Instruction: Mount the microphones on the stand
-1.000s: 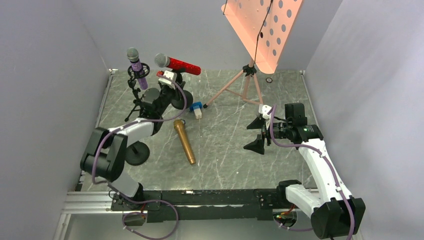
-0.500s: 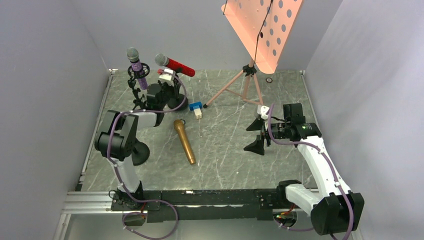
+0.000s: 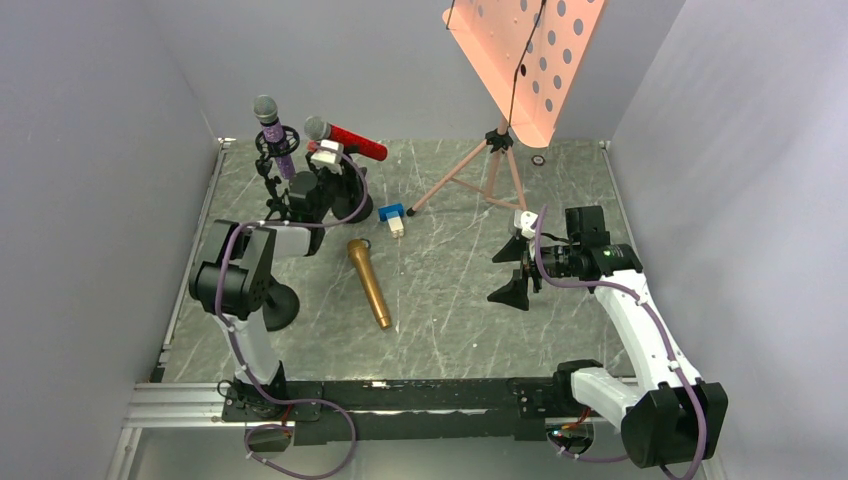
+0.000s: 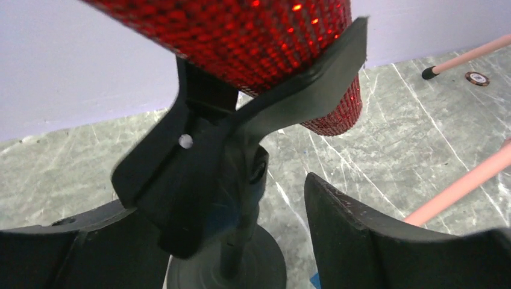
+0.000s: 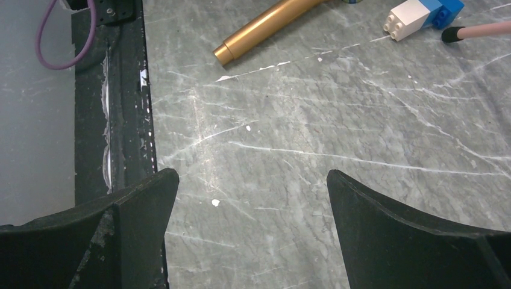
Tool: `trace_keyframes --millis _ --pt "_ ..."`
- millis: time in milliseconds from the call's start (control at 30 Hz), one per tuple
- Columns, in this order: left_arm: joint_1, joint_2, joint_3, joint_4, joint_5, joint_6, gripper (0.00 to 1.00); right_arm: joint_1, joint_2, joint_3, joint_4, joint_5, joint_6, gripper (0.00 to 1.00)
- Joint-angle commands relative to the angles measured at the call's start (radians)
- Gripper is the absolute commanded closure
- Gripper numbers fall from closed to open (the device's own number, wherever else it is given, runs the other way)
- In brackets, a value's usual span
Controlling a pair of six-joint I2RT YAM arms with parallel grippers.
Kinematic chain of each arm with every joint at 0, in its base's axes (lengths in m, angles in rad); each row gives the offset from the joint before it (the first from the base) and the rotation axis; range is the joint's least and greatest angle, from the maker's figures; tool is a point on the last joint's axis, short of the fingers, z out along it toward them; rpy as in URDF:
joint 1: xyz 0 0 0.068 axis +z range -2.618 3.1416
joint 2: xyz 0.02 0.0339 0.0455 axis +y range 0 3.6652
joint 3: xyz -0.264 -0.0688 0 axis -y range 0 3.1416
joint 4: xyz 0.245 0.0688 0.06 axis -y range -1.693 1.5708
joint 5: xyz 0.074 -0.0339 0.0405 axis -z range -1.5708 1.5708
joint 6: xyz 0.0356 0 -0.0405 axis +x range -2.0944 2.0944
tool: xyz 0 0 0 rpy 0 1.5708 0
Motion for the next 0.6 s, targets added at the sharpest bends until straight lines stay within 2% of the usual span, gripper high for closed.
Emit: trace_keyframes --millis 0,100,333,567 --pt "-0.002 -0.090 -0.046 0.068 -0.012 -0.023 0.19 -0.003 -0.011 0.031 0.011 -0.026 -0.025 0.00" --pt "-0.002 -0.144 -0.087 0.044 -0.021 -0.028 0.11 -0.002 -0.018 0.030 0.015 -0.025 -0.023 0.00" --pt "-0.003 -0.259 -0.167 -0.095 -0.024 -0.102 0.03 -0.003 -0.041 0.022 0.028 -0.023 -0.014 0.00" --pt "-0.013 -0.376 -0.291 -0.169 -0.033 -0.172 0.02 -0.003 -0.061 0.014 0.039 -0.017 -0.008 0.00"
